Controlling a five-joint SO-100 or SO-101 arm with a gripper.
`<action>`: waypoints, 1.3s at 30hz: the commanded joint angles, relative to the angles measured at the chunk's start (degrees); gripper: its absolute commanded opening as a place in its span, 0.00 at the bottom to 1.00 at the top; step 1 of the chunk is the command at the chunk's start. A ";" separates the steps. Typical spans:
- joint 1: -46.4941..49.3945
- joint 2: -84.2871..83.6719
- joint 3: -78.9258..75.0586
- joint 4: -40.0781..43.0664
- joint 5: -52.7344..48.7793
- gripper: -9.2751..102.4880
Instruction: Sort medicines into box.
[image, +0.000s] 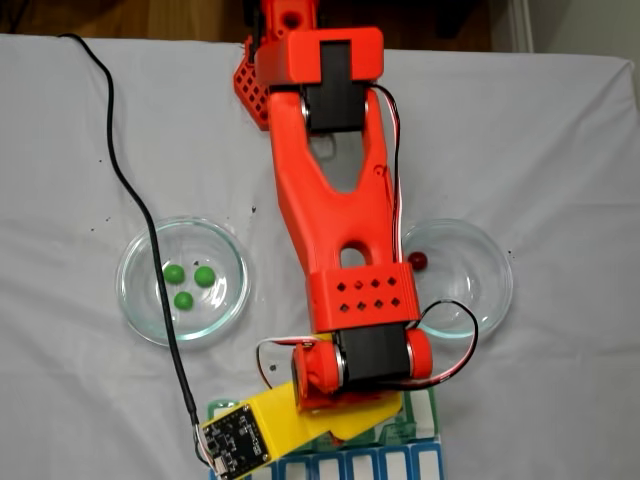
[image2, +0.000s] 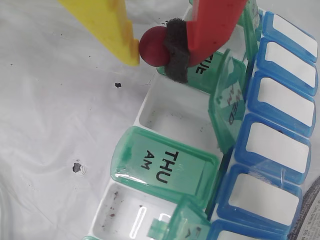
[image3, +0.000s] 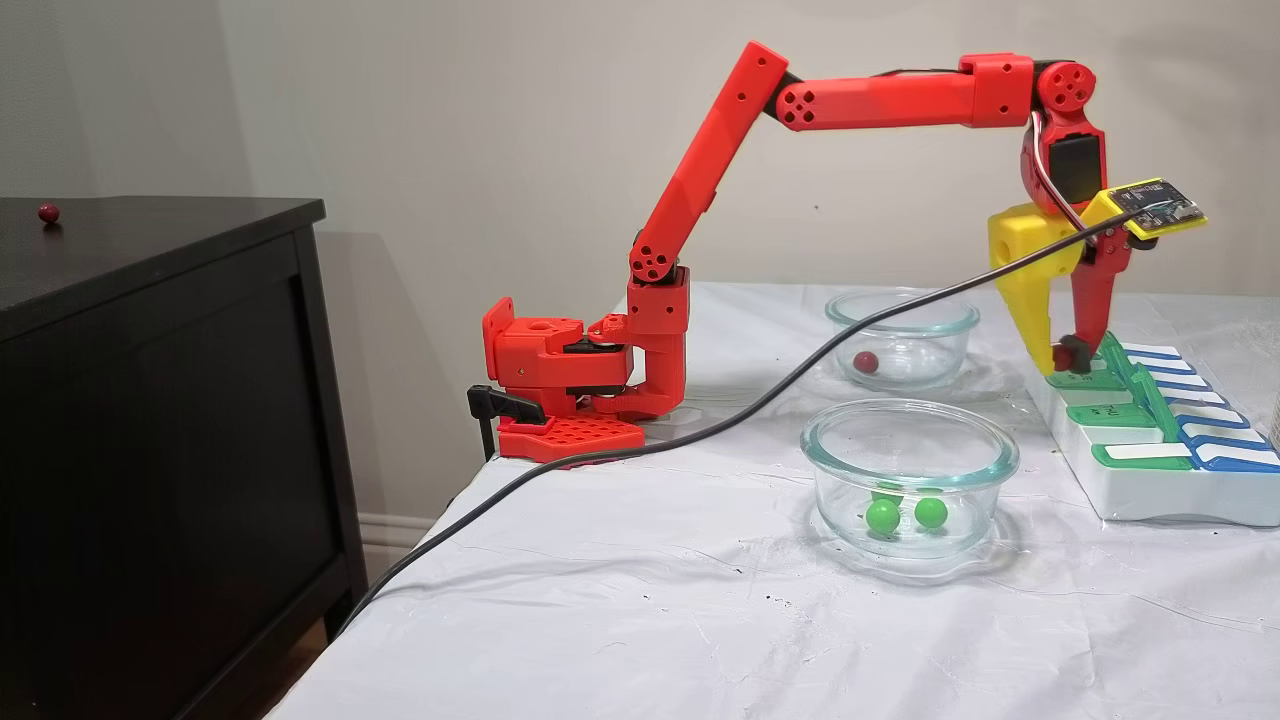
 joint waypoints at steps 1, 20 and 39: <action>-0.09 9.76 -1.32 0.18 -1.58 0.08; 2.55 5.89 -3.52 -5.89 -8.53 0.08; 2.99 3.25 -1.58 -10.99 -16.00 0.08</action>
